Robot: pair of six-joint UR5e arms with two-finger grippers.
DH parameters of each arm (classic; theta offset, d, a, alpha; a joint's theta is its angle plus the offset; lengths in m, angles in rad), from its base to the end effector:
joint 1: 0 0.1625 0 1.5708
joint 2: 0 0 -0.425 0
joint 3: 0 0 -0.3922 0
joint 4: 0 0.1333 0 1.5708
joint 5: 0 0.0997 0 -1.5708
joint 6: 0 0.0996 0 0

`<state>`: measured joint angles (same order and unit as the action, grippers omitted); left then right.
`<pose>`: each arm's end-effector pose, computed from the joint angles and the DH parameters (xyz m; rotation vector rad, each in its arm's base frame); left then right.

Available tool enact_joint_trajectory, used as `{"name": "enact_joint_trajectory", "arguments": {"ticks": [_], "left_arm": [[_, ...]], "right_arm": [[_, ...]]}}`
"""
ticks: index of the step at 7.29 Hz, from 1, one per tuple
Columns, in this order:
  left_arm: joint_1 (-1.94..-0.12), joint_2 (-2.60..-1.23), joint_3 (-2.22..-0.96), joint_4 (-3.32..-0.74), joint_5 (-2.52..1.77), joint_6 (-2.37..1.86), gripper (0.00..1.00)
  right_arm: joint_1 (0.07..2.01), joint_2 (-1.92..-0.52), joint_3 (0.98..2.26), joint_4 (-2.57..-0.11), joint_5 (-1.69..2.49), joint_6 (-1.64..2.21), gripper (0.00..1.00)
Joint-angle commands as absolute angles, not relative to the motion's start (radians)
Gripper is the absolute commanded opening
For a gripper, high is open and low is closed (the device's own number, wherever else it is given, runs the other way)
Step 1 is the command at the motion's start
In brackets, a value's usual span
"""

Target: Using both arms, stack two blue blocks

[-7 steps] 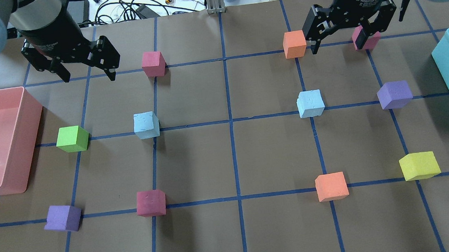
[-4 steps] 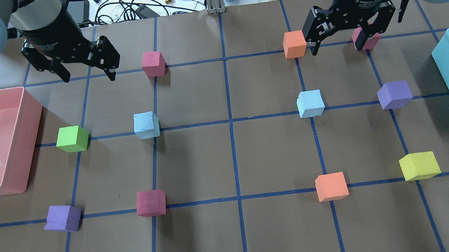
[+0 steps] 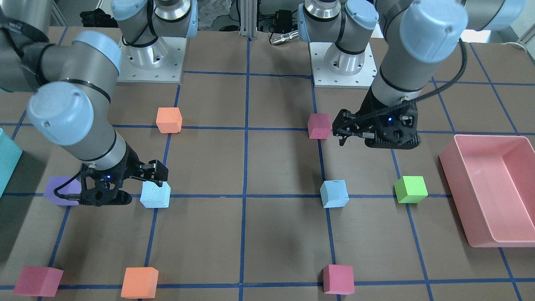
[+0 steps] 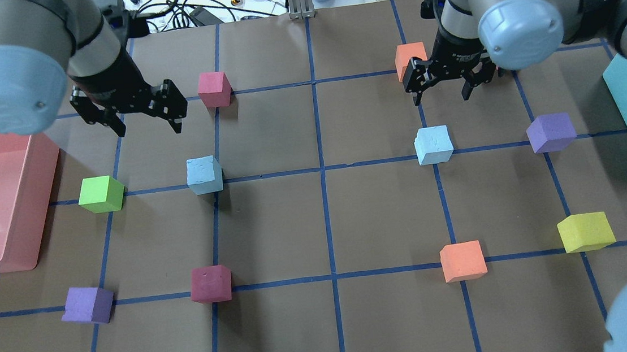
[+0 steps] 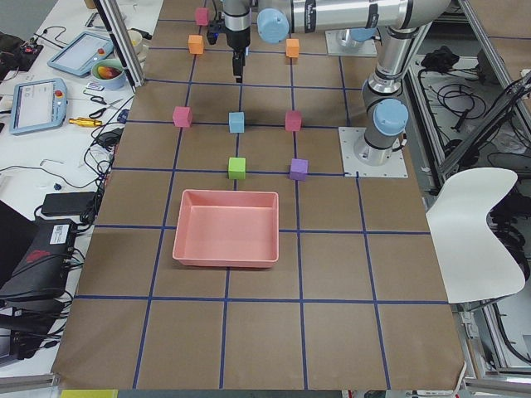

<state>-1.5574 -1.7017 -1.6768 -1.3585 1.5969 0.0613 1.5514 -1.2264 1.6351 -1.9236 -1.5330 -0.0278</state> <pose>-0.1235 -0.5356 0.3898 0.0751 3.1153 0.0398 0.1255 -0.5999 0.3017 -0.0114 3.1013 0.0853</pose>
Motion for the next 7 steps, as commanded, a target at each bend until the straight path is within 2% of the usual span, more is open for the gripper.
{"name": "enact_joint_trajectory", "arguments": {"ticks": [1, 2, 3, 4, 5, 6, 7], "left_arm": [[-1.555, -1.776, -1.875, -1.084, 1.577, 0.06, 1.0], [-1.557, -1.822, -1.903, -1.009, 1.577, 0.058, 1.0], [-1.557, -1.862, -1.907, -0.961, 1.578, 0.061, 1.0], [-1.557, -1.893, -1.908, -0.924, 1.577, 0.06, 1.0], [-1.557, -1.911, -1.908, -0.917, 1.578, 0.066, 1.0], [-1.557, -1.93, -1.91, -0.916, 1.578, 0.061, 0.94], [-1.557, -1.939, -1.911, -0.916, 1.578, 0.064, 0.93]], "right_arm": [[1.543, -1.165, 1.745, -2.115, -1.534, -0.046, 1.0], [1.543, -1.14, 1.79, -2.175, -1.534, -0.046, 1.0], [1.543, -1.137, 1.834, -2.212, -1.534, -0.049, 0.83], [1.543, -1.14, 1.847, -2.206, -1.534, -0.049, 0.46], [1.545, -1.14, 1.841, -2.215, -1.534, -0.046, 0.14], [1.554, -1.146, 1.82, -2.214, -1.526, -0.032, 0.1], [1.584, -1.147, 1.757, -2.203, -1.499, -0.002, 0.1]]}}
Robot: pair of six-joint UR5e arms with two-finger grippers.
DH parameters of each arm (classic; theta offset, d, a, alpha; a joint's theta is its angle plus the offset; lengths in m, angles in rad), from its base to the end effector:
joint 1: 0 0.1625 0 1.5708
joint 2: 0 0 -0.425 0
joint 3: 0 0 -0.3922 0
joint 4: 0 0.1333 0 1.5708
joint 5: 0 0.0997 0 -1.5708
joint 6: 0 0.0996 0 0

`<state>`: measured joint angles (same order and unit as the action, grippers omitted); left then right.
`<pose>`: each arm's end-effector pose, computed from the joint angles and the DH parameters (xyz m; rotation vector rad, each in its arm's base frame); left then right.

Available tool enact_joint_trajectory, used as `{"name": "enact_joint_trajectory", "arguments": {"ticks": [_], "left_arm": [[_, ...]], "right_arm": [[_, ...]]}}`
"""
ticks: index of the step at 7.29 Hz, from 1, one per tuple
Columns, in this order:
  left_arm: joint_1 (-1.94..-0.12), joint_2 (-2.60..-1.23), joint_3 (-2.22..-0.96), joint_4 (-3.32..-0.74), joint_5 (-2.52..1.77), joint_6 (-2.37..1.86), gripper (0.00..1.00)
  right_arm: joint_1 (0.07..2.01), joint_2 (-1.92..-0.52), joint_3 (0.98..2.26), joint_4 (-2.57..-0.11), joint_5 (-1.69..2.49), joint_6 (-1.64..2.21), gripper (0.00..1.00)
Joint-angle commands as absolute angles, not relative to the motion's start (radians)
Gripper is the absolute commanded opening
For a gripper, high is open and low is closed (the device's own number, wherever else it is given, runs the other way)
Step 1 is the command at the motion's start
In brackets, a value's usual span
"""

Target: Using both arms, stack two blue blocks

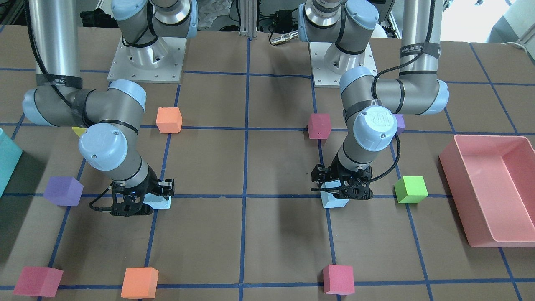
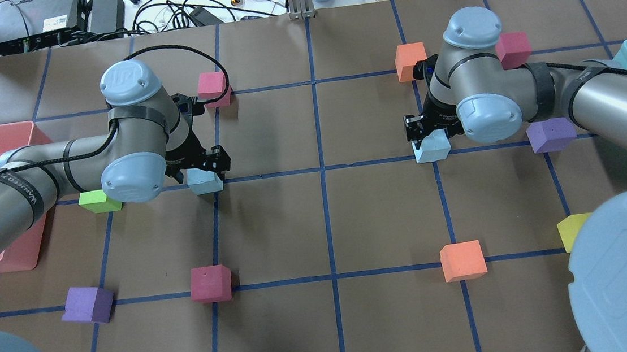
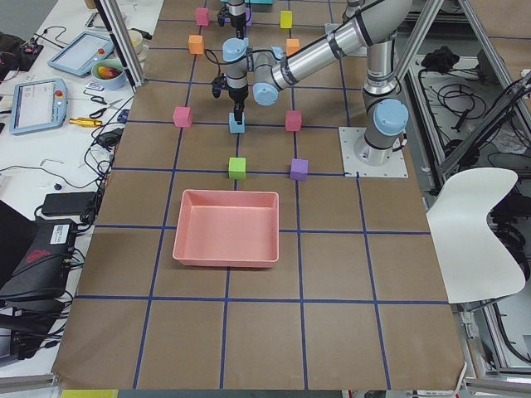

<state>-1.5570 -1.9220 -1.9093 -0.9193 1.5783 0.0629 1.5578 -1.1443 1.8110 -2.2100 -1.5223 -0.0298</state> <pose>-0.1250 -0.5464 0.2087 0.0772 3.1340 0.0603 0.1306 -0.5827 0.2047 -0.0249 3.0922 0.0409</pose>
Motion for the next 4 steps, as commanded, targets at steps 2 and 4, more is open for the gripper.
{"name": "enact_joint_trajectory", "arguments": {"ticks": [2, 4], "left_arm": [[-1.557, -1.945, -1.908, -0.913, 1.583, 0.075, 0.56], [-1.557, -1.944, -1.901, -0.91, 1.585, 0.074, 0.12]], "right_arm": [[1.699, -1.105, 1.637, -2.18, -1.469, 0.066, 0.11], [1.713, -1.098, 1.623, -2.16, -1.462, 0.093, 0.11]]}}
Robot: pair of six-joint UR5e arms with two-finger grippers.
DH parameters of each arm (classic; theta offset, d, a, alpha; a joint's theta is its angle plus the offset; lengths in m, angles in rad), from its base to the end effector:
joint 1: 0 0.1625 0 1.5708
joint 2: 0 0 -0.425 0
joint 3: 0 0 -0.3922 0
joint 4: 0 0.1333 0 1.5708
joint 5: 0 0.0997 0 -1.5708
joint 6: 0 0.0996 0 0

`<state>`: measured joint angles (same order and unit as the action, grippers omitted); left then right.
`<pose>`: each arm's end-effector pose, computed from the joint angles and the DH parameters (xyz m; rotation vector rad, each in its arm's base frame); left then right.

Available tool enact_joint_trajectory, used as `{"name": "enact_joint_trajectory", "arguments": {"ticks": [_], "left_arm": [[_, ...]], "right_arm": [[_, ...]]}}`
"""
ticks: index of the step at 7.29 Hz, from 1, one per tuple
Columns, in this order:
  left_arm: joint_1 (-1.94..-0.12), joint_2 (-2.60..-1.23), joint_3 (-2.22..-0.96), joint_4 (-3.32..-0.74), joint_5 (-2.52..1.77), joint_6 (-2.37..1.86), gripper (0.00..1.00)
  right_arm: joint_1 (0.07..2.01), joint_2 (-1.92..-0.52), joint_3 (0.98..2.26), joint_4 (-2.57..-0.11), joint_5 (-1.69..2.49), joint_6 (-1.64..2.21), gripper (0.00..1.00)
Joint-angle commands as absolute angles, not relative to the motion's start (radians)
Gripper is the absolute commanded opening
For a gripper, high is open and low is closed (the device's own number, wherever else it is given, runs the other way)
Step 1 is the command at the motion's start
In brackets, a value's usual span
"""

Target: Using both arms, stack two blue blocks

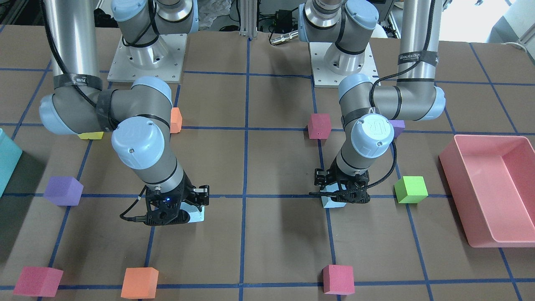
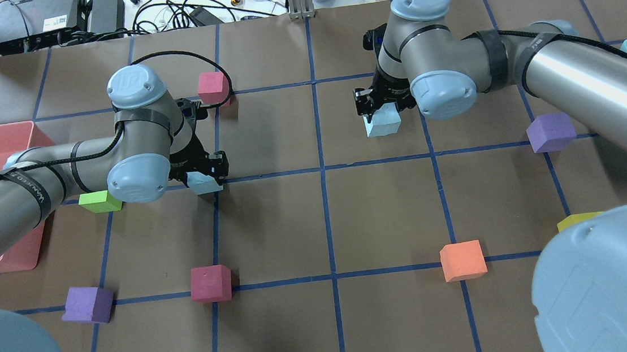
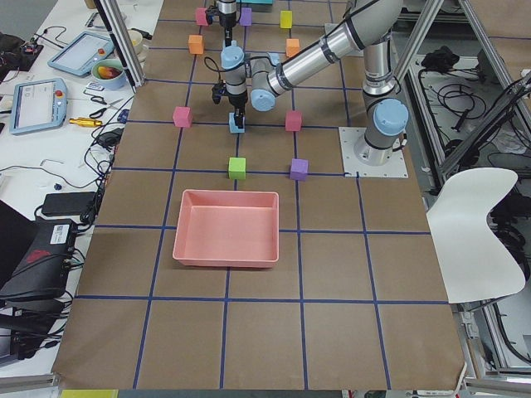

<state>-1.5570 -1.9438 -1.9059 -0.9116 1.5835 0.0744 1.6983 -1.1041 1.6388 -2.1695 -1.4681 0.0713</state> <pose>-0.1245 -0.5493 0.1988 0.0953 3.1286 0.0774 0.2230 -0.6111 0.2497 -0.0902 3.0307 -0.0811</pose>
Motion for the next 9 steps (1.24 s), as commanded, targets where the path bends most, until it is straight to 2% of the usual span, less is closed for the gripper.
{"name": "enact_joint_trajectory", "arguments": {"ticks": [1, 3, 6, 8, 9], "left_arm": [[-1.554, -1.934, -1.895, -0.907, 1.586, 0.074, 0.08], [-1.554, -1.911, -1.861, -0.913, 1.579, 0.072, 0.07], [-1.569, -1.898, -1.72, -1.066, 1.583, 0.06, 0.07], [-1.568, -1.911, -1.678, -1.092, 1.582, 0.06, 0.07], [-1.575, -1.919, -1.661, -1.094, 1.591, 0.06, 0.07]], "right_arm": [[1.735, -1.08, 1.618, -2.169, -1.444, 0.144, 0.11], [1.842, -0.97, 1.479, -2.174, -1.495, 0.218, 0.13], [1.85, -0.904, 1.404, -2.172, -1.482, 0.25, 0.13], [1.871, -0.838, 1.358, -2.175, -1.5, 0.278, 0.13], [1.87, -0.838, 1.356, -2.172, -1.499, 0.278, 0.26]]}}
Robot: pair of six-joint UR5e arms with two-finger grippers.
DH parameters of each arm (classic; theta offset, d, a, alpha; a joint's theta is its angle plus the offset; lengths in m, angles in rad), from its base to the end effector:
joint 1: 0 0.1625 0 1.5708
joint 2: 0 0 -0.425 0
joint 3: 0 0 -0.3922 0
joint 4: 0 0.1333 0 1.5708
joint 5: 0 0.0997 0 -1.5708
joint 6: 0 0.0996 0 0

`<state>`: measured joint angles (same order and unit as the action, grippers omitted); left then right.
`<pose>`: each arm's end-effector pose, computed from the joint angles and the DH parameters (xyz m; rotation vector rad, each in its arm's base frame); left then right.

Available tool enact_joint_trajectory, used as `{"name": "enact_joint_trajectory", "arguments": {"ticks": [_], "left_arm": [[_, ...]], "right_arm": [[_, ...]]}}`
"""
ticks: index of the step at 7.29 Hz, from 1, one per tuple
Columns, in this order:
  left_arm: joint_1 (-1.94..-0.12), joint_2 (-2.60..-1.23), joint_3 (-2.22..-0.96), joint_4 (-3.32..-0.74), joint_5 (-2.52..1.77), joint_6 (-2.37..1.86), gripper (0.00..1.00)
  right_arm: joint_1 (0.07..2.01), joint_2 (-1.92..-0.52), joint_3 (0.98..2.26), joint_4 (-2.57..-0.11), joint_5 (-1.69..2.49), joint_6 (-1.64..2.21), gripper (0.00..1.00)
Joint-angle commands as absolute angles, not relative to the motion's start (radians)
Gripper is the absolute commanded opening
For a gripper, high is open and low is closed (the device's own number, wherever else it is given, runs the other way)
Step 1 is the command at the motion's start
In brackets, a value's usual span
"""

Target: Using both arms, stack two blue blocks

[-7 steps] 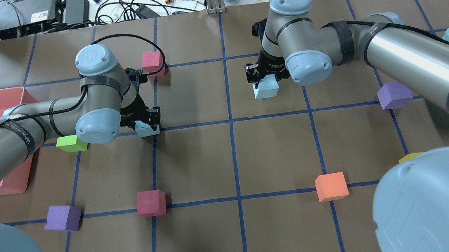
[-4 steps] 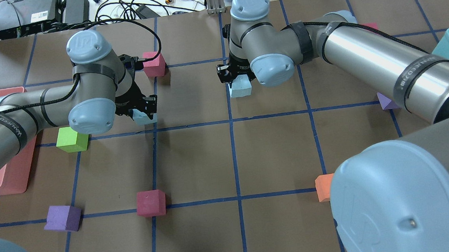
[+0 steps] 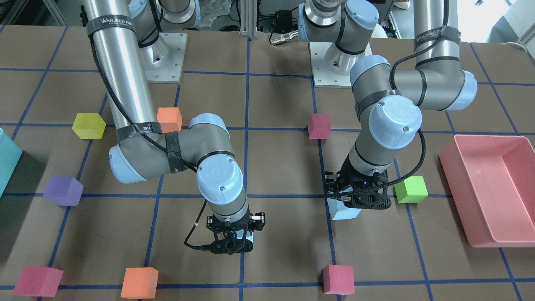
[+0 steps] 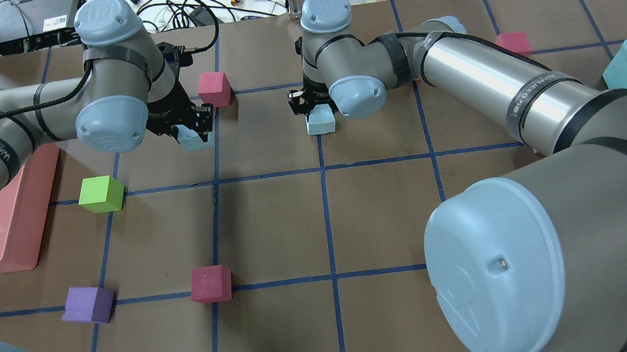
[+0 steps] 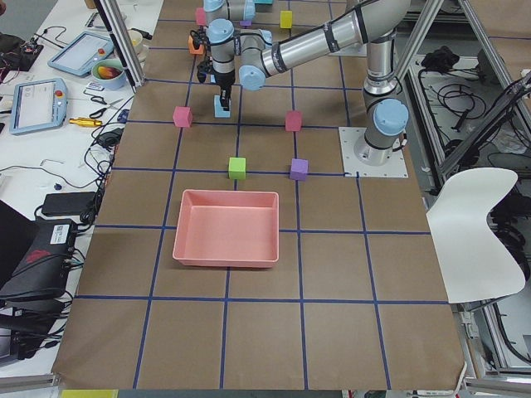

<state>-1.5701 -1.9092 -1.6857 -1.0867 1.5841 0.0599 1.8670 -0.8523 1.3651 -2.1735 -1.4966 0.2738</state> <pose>-0.1316 -0.5965 0.2952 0.0922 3.1256 -0.0475 0.3476 -0.6569 0.2000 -0.0392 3.0433 -0.0996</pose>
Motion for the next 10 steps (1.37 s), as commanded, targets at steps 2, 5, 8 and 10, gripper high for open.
{"name": "enact_joint_trajectory", "arguments": {"ticks": [2, 5, 8, 10], "left_arm": [[-1.603, -1.928, -1.594, -1.138, 1.583, 0.06, 0.07], [-1.623, -1.963, -1.485, -1.223, 1.54, -0.066, 0.07], [-1.742, -2.083, -1.343, -1.221, 1.47, -0.276, 0.07], [-1.837, -2.193, -1.226, -1.227, 1.549, -0.304, 0.07]], "right_arm": [[1.87, -0.848, 1.351, -2.169, -1.497, 0.273, 1.0], [1.809, -1.004, 1.191, -1.789, -1.499, 0.238, 1.0], [1.703, -1.146, 1.184, -1.637, -1.493, 0.173, 1.0], [1.689, -1.155, 1.169, -1.637, -1.499, 0.167, 1.0]]}}
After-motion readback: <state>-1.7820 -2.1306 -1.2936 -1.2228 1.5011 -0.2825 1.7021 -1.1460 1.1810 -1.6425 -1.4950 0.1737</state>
